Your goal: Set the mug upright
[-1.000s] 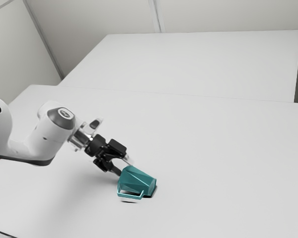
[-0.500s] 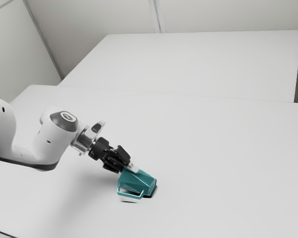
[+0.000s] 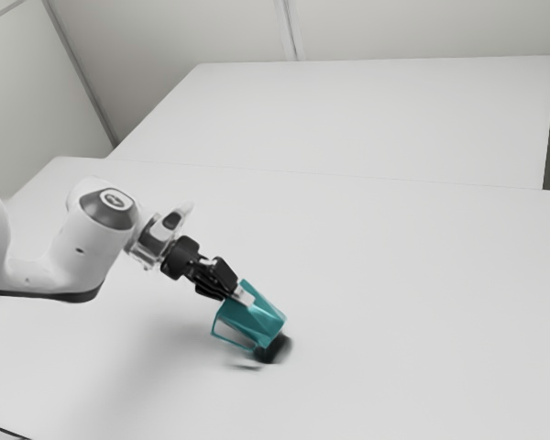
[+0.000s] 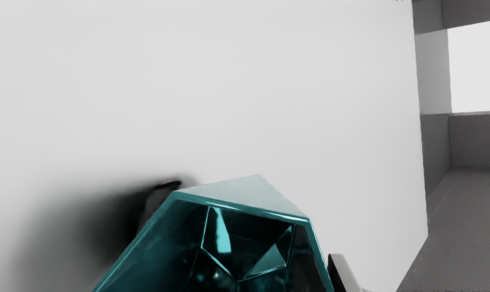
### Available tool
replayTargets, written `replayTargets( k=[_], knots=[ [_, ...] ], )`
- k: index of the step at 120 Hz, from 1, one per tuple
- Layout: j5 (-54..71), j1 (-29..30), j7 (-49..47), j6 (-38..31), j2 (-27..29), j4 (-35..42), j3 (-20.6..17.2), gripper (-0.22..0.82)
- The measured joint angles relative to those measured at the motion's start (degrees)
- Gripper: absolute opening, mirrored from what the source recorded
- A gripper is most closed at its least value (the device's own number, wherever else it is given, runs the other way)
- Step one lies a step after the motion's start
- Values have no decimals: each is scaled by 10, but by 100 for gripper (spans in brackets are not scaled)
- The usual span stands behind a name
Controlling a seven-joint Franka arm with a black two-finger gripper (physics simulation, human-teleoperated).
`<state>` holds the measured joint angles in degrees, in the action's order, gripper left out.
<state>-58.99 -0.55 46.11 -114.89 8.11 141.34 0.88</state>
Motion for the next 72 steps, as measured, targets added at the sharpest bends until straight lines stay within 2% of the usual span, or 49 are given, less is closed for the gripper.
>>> replayTargets(
  k=[13,41,72],
  knots=[
    [56,0,-8,9,3,-57,0,-17],
    [319,-3,-79,18,-35,-198,1,-17],
    [512,3,-180,20,-59,-233,2,-18]
  ],
)
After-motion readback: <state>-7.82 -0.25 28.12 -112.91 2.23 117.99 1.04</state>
